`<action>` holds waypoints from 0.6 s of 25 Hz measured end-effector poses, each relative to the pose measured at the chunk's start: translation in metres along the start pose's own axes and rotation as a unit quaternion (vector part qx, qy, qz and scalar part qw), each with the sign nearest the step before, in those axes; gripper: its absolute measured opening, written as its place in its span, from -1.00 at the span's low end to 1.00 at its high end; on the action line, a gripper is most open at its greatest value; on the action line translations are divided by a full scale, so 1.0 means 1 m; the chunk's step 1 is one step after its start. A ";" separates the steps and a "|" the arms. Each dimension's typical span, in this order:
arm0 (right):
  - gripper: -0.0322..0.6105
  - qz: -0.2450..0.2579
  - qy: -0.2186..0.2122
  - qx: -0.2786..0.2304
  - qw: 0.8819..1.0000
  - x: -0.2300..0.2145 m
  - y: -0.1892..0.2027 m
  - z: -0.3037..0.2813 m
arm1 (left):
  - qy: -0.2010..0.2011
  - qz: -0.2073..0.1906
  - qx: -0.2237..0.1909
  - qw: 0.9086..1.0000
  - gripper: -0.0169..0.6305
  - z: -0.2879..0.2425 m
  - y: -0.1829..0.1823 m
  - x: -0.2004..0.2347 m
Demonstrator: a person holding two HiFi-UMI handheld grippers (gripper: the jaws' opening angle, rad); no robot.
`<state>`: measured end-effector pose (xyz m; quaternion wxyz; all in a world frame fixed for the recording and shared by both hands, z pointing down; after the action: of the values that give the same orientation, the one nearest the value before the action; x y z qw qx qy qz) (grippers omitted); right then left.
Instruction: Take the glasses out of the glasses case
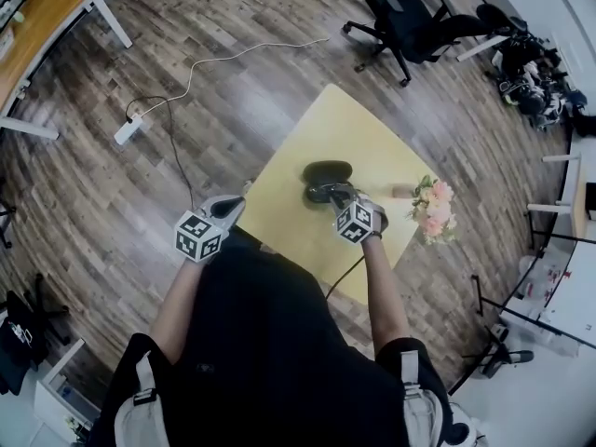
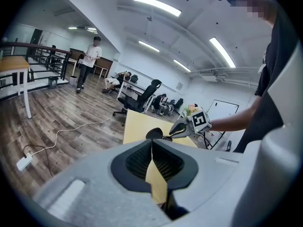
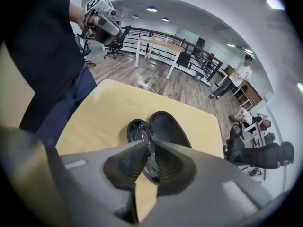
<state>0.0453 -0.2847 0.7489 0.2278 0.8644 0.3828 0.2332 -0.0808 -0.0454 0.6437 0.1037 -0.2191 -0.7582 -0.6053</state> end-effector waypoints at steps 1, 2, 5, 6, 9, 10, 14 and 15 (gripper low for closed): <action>-0.75 0.005 -0.003 0.004 1.000 -0.003 0.000 -0.005 | 0.000 0.001 0.001 1.000 -0.91 0.000 -0.001 0.002; -0.75 0.012 -0.005 0.007 1.000 -0.005 0.001 -0.009 | 0.000 0.001 0.002 1.000 -0.91 0.000 -0.002 0.004; -0.75 0.035 -0.017 0.021 0.999 -0.009 0.004 -0.019 | 0.002 0.003 0.008 1.000 -0.91 -0.002 -0.004 0.008; -0.74 0.043 -0.022 0.025 0.999 -0.010 0.005 -0.022 | 0.003 0.003 0.010 1.000 -0.91 -0.003 -0.005 0.009; -0.74 0.062 -0.038 0.036 0.997 -0.013 0.010 -0.032 | 0.004 0.002 0.015 1.000 -0.91 -0.008 -0.007 0.014; -0.74 0.068 -0.045 0.040 0.996 -0.013 0.013 -0.035 | 0.004 0.001 0.015 1.000 -0.91 -0.009 -0.008 0.016; -0.73 0.099 -0.072 0.062 0.991 -0.009 0.021 -0.045 | 0.001 0.003 0.021 1.000 -0.91 -0.011 -0.009 0.022; -0.72 0.104 -0.075 0.066 0.989 -0.009 0.021 -0.046 | 0.000 0.005 0.023 1.000 -0.91 -0.011 -0.009 0.024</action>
<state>0.0248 -0.2940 0.7951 0.1729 0.9279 0.2868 0.1640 -0.1072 -0.0532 0.6485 0.1120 -0.2200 -0.7709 -0.5871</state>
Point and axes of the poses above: the fingertips, and each gripper's own axes: z backward along the fingers, x to its left, y out of its underside, the point moved 2 cm from there along z, backward along the fingers, and after that the axes turned 15 degrees about -x, right-handed, at the moved point
